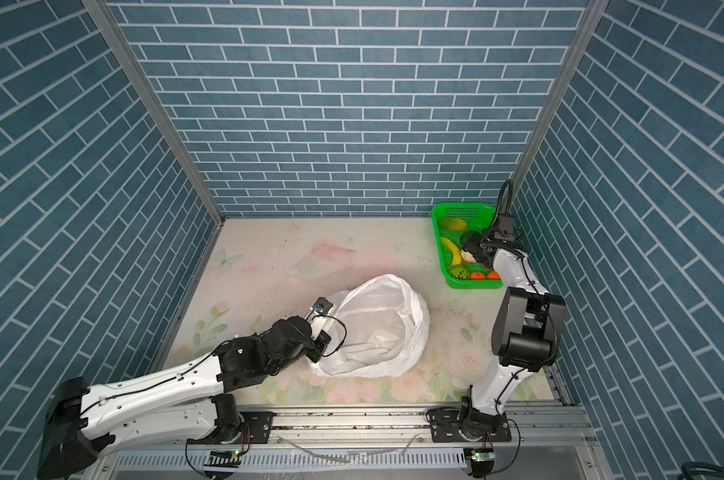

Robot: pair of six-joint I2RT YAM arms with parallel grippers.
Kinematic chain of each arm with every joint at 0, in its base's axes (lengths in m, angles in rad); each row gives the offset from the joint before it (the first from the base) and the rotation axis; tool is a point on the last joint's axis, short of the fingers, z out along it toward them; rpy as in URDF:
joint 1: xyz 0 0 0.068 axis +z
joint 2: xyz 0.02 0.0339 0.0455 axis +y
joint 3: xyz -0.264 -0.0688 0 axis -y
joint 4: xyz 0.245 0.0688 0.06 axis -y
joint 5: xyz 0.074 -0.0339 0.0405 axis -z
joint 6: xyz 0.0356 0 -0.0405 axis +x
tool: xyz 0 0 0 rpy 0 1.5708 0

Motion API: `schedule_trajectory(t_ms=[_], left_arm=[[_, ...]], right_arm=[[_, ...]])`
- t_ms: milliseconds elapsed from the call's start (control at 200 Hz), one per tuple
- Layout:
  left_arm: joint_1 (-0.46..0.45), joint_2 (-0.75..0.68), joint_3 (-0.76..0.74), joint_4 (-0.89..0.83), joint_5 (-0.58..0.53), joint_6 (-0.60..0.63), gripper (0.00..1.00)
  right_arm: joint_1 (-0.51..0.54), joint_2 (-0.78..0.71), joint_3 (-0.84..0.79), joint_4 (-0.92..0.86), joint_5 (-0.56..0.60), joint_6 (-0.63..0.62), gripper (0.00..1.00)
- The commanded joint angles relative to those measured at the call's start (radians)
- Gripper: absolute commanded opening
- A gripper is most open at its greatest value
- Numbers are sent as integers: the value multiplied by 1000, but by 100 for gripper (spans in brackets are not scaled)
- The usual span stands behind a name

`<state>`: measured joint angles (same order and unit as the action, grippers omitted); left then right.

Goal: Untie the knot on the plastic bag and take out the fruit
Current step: 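Lower the pear into the green basket and open the right gripper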

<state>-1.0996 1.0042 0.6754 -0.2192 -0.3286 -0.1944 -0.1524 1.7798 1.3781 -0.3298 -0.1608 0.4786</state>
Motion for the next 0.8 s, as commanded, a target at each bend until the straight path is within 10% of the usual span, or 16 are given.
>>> schedule_trajectory(t_ms=[0,240,795], left_arm=[[6,16,6,20,-7,0,0],[7,28,12,30,-11,3,0],[123,108,18,166,38,35,0]], right_arm=[[-9,25,66,-3,16,-59,69],[-9,27,73,-35,65,-79,88],[41,-243,-132,-45,-1,-19,92]])
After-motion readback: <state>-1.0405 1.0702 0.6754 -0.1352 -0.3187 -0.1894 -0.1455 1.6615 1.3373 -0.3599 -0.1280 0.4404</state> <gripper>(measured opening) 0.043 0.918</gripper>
